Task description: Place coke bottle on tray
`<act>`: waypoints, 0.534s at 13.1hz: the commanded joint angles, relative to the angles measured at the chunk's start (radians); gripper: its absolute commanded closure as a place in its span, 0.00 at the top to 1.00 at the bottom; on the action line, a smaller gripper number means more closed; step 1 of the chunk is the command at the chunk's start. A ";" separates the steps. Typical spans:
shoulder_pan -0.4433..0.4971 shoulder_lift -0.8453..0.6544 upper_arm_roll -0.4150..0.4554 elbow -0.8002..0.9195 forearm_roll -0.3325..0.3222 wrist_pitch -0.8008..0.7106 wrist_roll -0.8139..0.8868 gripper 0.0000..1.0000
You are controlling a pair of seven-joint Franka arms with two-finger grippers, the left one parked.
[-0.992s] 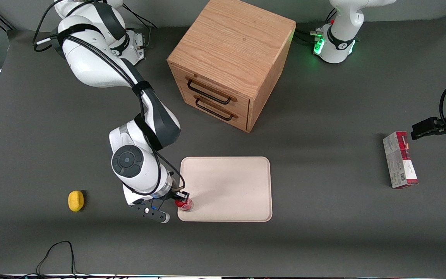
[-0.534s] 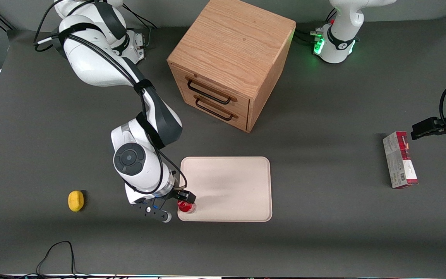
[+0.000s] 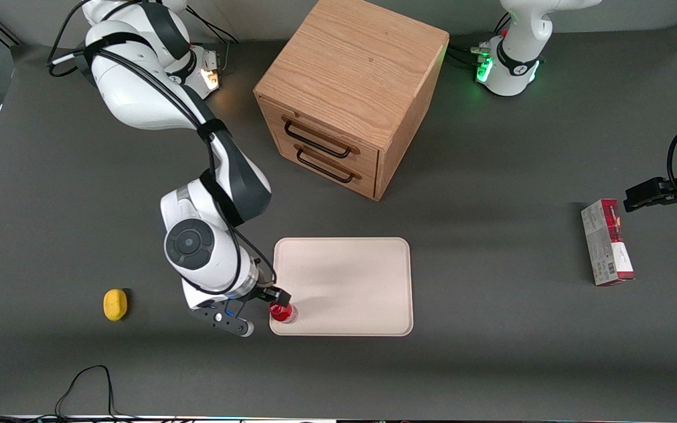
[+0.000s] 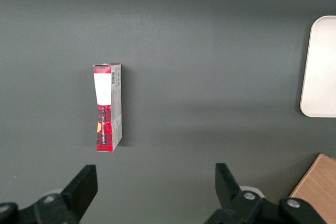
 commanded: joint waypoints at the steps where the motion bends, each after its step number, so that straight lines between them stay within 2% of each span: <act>1: -0.071 -0.265 0.003 -0.336 0.045 -0.002 -0.146 1.00; 5: -0.204 -0.699 -0.011 -0.827 0.141 0.001 -0.522 1.00; 7: -0.204 -0.873 -0.078 -0.990 0.143 -0.005 -0.633 1.00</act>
